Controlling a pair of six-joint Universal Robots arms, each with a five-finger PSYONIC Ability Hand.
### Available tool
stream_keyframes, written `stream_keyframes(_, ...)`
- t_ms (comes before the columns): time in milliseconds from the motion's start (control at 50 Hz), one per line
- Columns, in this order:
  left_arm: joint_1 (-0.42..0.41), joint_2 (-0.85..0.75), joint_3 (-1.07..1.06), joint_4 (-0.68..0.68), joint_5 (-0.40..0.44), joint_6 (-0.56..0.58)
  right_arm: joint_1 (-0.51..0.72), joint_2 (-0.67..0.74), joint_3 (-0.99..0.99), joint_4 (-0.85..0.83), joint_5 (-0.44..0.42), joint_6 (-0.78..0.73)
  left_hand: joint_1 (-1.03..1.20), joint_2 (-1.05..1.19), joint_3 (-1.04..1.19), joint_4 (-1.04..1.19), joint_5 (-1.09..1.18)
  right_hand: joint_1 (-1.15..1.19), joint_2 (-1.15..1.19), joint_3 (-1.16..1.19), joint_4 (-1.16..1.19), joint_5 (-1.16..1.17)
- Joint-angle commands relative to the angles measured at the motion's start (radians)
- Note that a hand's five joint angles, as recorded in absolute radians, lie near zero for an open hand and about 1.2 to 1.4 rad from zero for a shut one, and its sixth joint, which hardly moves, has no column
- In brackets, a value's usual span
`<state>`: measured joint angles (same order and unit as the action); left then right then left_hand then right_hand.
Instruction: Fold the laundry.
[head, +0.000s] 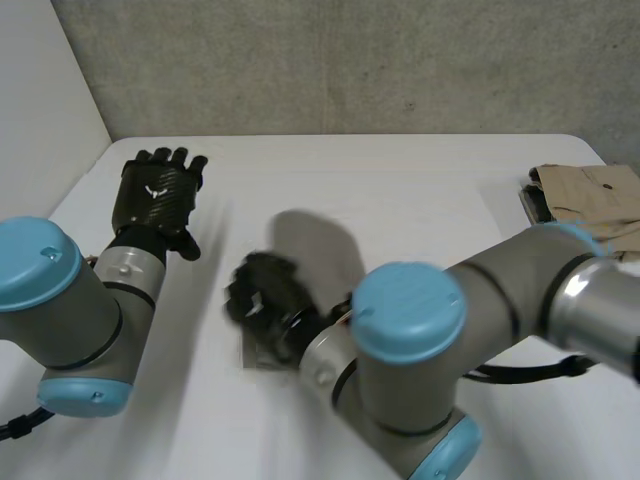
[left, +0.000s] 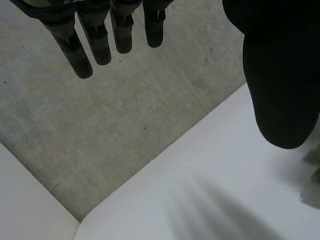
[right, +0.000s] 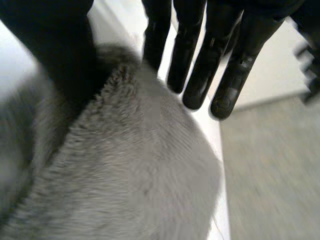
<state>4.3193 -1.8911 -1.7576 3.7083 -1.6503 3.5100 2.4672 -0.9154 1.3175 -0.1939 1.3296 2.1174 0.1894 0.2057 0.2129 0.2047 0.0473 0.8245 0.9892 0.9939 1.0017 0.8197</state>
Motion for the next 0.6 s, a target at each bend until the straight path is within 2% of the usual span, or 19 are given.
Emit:
stream_keyframes(20,-0.006,0.015,0.018,-0.031,0.004,-0.072,-0.002,-0.013,0.008,0.002,-0.015,0.17,-0.015,-0.031,-0.038,-0.03,-0.047,-0.65,-0.815,-0.819,-0.827,-0.82)
stream_keyframes(80,-0.021,0.015,0.044,-0.077,0.007,-0.112,-0.034,-0.039,0.0,0.005,0.08,0.352,-0.008,-0.025,-0.032,-0.024,-0.041,-0.65,-0.815,-0.819,-0.827,-0.82)
stream_keyframes(100,-0.027,0.014,0.052,-0.093,0.007,-0.124,-0.086,-0.065,0.003,0.011,0.132,0.486,-0.008,-0.024,-0.032,-0.023,-0.041,-0.65,-0.815,-0.819,-0.827,-0.82)
stream_keyframes(140,-0.058,0.012,0.075,-0.148,0.009,-0.164,-0.147,-0.095,0.009,0.019,0.174,0.631,-0.008,-0.024,-0.032,-0.023,-0.041,-0.65,-0.815,-0.819,-0.827,-0.82)
stream_keyframes(180,-0.082,0.004,0.095,-0.188,0.009,-0.192,-0.21,-0.129,0.014,0.046,0.177,0.795,-0.008,-0.024,-0.032,-0.023,-0.041,-0.65,-0.815,-0.819,-0.827,-0.82)
stream_keyframes(260,-0.131,-0.008,0.139,-0.283,0.009,-0.25,-0.287,-0.145,-0.007,0.152,0.131,0.987,-0.005,-0.022,-0.029,-0.021,-0.038,-0.65,-0.815,-0.819,-0.827,-0.82)
stream_keyframes(360,-0.147,-0.062,0.161,-0.384,0.006,-0.301,-0.3,-0.096,-0.069,0.275,0.054,1.02,0.007,-0.01,-0.017,-0.009,-0.026,-0.65,-0.815,-0.819,-0.827,-0.82)
stream_keyframes(440,-0.182,-0.091,0.162,-0.448,-0.002,-0.301,-0.3,-0.013,-0.136,0.323,0.036,1.021,0.007,-0.01,-0.017,-0.009,-0.026,-0.65,-0.815,-0.819,-0.827,-0.82)
stream_keyframes(600,-0.188,-0.181,0.167,-0.484,-0.002,-0.266,-0.297,0.118,-0.241,0.382,0.026,0.986,0.009,-0.007,-0.014,-0.006,-0.023,-0.65,-0.815,-0.819,-0.827,-0.82)
